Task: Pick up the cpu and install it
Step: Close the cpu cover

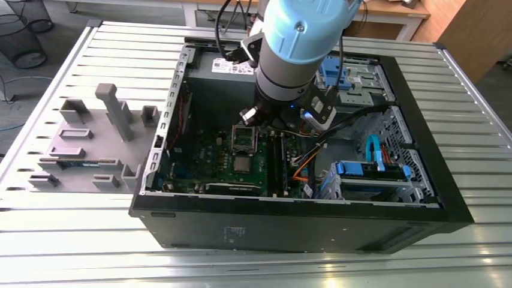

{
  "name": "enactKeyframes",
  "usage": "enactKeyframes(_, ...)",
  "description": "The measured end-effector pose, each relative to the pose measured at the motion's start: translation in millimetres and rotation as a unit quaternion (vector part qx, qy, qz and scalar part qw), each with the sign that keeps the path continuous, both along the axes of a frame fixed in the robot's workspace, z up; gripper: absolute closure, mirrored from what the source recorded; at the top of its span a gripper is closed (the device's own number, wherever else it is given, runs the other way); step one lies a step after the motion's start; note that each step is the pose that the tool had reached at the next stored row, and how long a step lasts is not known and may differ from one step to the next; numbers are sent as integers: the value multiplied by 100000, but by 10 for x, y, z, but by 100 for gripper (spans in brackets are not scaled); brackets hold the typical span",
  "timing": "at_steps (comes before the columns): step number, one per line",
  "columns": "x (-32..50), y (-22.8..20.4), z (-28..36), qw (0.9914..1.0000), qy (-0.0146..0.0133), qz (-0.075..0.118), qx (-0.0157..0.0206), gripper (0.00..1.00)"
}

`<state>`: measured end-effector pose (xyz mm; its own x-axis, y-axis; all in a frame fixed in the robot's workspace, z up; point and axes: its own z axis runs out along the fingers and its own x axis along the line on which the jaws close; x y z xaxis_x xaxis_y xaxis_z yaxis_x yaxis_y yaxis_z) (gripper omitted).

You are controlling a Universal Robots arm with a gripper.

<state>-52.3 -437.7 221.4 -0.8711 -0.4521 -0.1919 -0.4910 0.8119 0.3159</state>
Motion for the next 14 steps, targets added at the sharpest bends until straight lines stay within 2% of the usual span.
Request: enactKeyframes(14, 0, 0, 17, 100000, 0, 0, -4, 89)
